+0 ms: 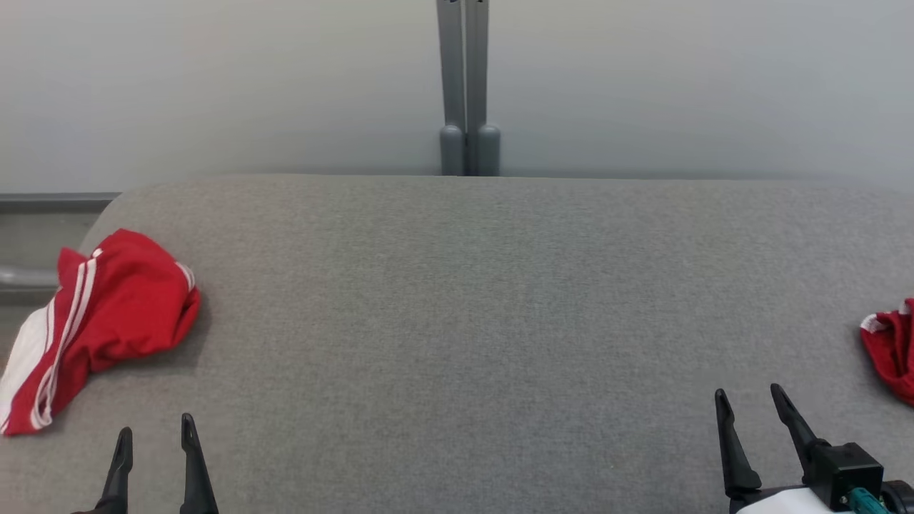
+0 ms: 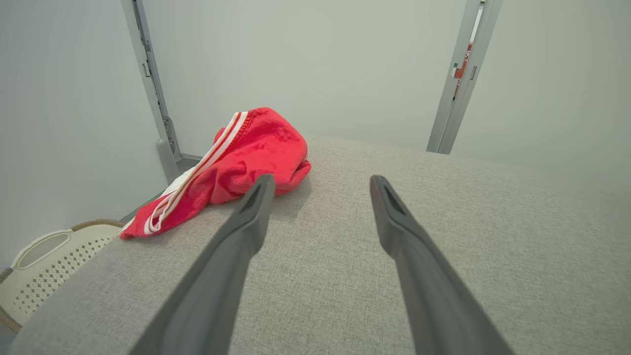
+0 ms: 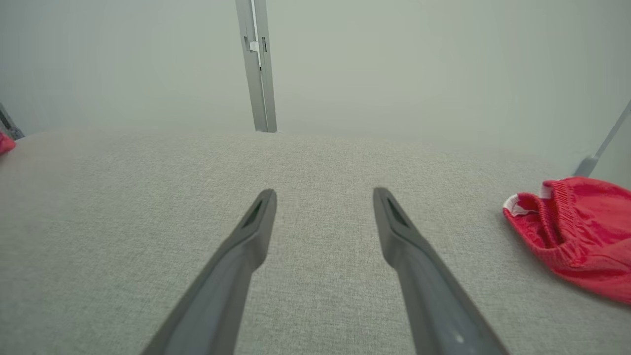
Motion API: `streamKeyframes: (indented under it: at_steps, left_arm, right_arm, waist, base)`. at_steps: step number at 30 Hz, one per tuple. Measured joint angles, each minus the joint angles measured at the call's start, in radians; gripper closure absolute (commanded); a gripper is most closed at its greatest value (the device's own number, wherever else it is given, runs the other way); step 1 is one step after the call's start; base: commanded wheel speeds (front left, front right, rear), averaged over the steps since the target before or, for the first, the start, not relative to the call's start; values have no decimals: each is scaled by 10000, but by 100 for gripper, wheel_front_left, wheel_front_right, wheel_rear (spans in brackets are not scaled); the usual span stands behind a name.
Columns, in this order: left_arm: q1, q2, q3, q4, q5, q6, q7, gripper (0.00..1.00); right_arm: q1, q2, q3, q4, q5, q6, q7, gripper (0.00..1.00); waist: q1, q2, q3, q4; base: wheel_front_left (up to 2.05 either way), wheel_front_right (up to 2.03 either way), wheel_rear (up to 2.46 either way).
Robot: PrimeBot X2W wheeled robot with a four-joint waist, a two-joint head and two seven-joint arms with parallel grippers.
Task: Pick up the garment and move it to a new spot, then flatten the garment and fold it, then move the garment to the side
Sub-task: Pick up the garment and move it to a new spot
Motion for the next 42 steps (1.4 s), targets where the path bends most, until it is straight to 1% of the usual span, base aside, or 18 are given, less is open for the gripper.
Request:
streamKeyframes:
  at_steps: [6, 11, 14, 16, 19, 21, 22, 24, 25, 28, 30, 32, 35, 39, 42]
  left_arm:
    - [210, -6, 251, -100, -35, 59, 0, 0]
    - [603, -2, 602, -234, -132, 196, 0, 0]
    - [637, -2, 709, -303, -157, 192, 0, 0]
    - [616, -2, 742, -374, -222, 194, 0, 0]
    - [282, -2, 669, -353, -717, 81, 0, 0]
    - [-301, 17, 435, -81, -851, -205, 8, 0]
    - [-551, 33, 295, 148, -894, -318, 207, 0]
    - [-1384, 217, 38, 660, -1078, -577, 752, 0]
    - [-1948, 364, -19, 932, -1289, -663, 1198, 0]
    - [-3421, 932, -382, 1774, -1453, -901, 2326, 0]
    - [-4339, 1156, -686, 2458, -1860, -1026, 3145, 0]
    - [-5338, 1450, -924, 3219, -2130, -1099, 3848, 0]
    - [-6615, 1898, -1246, 4153, -2491, -1114, 4550, 0]
    - [-7884, 2336, -1411, 5444, -2761, -1145, 5056, 0]
    - [-8540, 2748, -1321, 6594, -2869, -1143, 5304, 0]
  right_arm:
    - [-29, 4, 359, -2, 132, 0, 0, 0]
    - [-137, 8, 583, 31, 132, 0, 0, 0]
    - [-139, 8, 621, 19, 132, 0, 0, 0]
    - [-125, 10, 656, 33, 132, 0, 0, 0]
    - [-90, 13, 598, 61, 125, 0, 0, 0]
    - [-118, 13, 604, 48, 10, 0, 0, 0]
    - [-161, 19, 619, 44, -61, 0, 0, 0]
    - [-437, 15, 639, 21, -257, 0, 0, 0]
    - [-618, -2, 617, -4, -337, 0, 0, 0]
    - [-1085, -128, 529, -52, -426, 0, 0, 0]
    - [-1371, -244, 545, -44, -491, 0, 0, 0]
    - [-1712, -359, 665, 31, -518, -2, 0, 0]
    - [-2233, -474, 755, 73, -523, -2, 0, 0]
    - [-2639, -512, 782, 142, -518, -2, 0, 0]
    - [-2854, -495, 968, 249, -502, 0, 0, 0]
  waist:
    - [0, 0, -54, 1103]
    - [0, 0, -117, 1964]
    - [0, 0, -150, 2319]
    - [0, 0, -151, 2428]
    - [0, 0, -86, 2415]
    - [0, 0, 29, 2378]
    - [0, 0, 95, 2361]
    - [0, 0, 305, 2307]
    - [0, 0, 430, 2274]
    - [0, 0, 852, 2141]
    - [0, 0, 1180, 2030]
    - [0, 0, 1591, 1878]
    - [1, 0, 2224, 1620]
    - [3, 0, 3008, 1240]
    - [3, 0, 3549, 847]
  base:
    - [0, 0, 0]
    - [0, 0, 0]
    - [0, 0, 0]
    - [0, 0, 0]
    - [0, 0, 0]
    - [0, 0, 0]
    - [0, 0, 0]
    - [0, 0, 0]
    - [0, 0, 0]
    - [0, 0, 0]
    - [0, 0, 0]
    - [0, 0, 0]
    - [0, 0, 0]
    - [0, 0, 0]
    - [0, 0, 0]
